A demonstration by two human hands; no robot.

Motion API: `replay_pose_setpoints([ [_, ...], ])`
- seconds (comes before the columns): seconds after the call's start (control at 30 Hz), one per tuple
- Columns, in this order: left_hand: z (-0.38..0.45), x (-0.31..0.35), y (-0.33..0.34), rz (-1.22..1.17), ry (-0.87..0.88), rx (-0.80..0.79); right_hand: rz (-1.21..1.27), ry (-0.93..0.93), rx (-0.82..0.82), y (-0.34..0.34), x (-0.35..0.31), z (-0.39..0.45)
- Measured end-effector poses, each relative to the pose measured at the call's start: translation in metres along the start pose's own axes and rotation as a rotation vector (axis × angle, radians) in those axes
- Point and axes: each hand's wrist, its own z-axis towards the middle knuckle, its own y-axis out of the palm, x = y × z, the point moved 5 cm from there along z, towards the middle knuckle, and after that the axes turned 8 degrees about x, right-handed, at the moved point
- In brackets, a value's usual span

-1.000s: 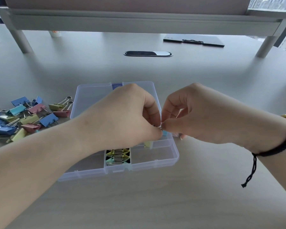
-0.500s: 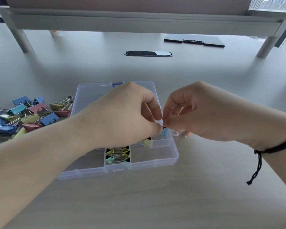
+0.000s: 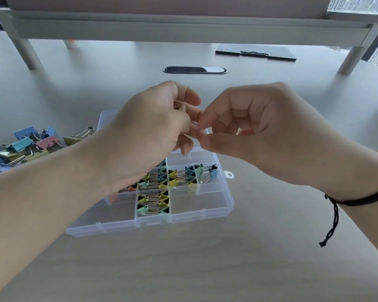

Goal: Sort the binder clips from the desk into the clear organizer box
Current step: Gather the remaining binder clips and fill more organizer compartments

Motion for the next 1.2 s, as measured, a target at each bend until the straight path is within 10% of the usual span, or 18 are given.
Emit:
replay_pose_setpoints([
  [0.17,-0.003,0.004,0.005,-0.020,0.096,-0.088,0.095,0.013,0.115,-0.003,0.003,0.001],
  [0.4,-0.017,0.013,0.009,0.645,0.473,-0.088,0.086,0.017,0.177,-0.010,0.001,0.004],
  [0.7,-0.017,0.012,0.005,0.692,0.472,-0.076,-0.177,0.030,0.091,-0.011,0.001,0.002],
  [1.2,-0.015,0.003,0.011,0.787,0.257,-0.206,0.121,0.119,-0.083,-0.012,0.003,0.003],
])
